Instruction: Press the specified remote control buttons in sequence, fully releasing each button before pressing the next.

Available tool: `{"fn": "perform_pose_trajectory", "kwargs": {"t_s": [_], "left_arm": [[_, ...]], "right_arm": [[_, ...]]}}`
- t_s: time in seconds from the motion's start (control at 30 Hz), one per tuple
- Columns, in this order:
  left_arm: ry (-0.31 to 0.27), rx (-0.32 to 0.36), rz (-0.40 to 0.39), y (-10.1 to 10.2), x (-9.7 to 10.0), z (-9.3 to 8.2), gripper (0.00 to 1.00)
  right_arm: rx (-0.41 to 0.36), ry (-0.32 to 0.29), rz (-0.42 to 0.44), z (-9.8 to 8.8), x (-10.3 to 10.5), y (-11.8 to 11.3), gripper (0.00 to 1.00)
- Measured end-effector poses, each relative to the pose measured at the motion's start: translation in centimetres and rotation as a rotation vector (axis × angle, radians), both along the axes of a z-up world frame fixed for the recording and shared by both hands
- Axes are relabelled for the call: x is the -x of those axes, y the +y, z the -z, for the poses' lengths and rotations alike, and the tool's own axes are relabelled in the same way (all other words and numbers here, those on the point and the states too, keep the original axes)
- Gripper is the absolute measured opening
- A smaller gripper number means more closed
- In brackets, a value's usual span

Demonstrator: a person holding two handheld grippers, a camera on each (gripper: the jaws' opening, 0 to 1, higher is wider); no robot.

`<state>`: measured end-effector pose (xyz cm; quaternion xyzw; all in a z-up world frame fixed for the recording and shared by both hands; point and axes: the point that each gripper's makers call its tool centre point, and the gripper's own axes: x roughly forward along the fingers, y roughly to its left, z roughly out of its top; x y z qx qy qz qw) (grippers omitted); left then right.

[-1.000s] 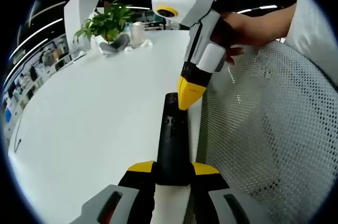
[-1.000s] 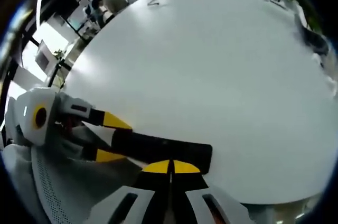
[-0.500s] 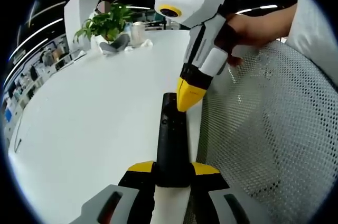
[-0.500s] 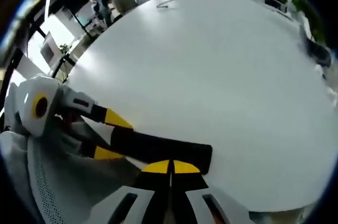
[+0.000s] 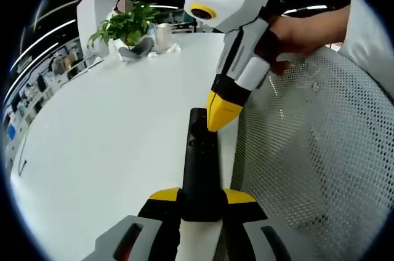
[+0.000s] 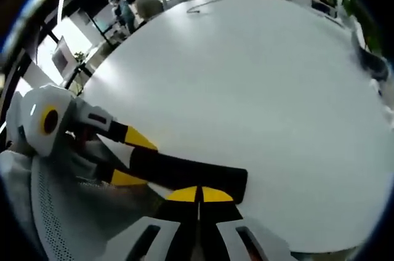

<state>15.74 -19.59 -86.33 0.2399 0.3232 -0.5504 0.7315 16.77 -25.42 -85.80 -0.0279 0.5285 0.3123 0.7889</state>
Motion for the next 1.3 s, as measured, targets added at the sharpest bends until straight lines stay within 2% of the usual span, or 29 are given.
{"fn": "perform_pose_trajectory", "kwargs": {"t_s": [0.2, 0.33, 0.5, 0.63, 0.8, 0.93, 1.0, 1.17, 1.3], "left_arm": [[0.003, -0.019, -0.03, 0.09, 0.0, -0.03, 0.25], [0.017, -0.064, -0.086, 0.16, 0.23, -0.02, 0.25], [0.021, -0.088, -0.127, 0.31, 0.54, 0.0, 0.25], [-0.001, -0.096, -0.117, 0.3, 0.71, 0.03, 0.25], [0.016, -0.07, -0.118, 0.4, 0.5, 0.07, 0.25], [0.012, -0.067, -0.104, 0.25, 0.57, 0.09, 0.25], [0.012, -0.066, -0.099, 0.21, 0.55, 0.1, 0.25], [0.012, -0.067, -0.087, 0.21, 0.6, 0.06, 0.25], [0.012, -0.068, -0.086, 0.27, 0.6, 0.04, 0.24]], "right_arm": [[0.042, -0.091, -0.111, 0.01, 0.13, 0.14, 0.0], [0.05, -0.13, -0.152, -0.08, 0.32, 0.39, 0.0], [0.049, -0.124, -0.141, -0.09, 0.17, 0.39, 0.0], [0.046, -0.123, -0.143, -0.09, 0.18, 0.35, 0.0], [0.048, -0.128, -0.17, -0.07, 0.16, 0.34, 0.0], [0.078, -0.137, -0.225, -0.07, 0.17, 0.4, 0.0], [0.069, -0.138, -0.253, -0.06, 0.16, 0.37, 0.0], [0.002, -0.073, -0.249, -0.21, 0.06, 0.31, 0.0], [-0.012, -0.062, -0.259, -0.32, 0.07, 0.41, 0.0]]}}
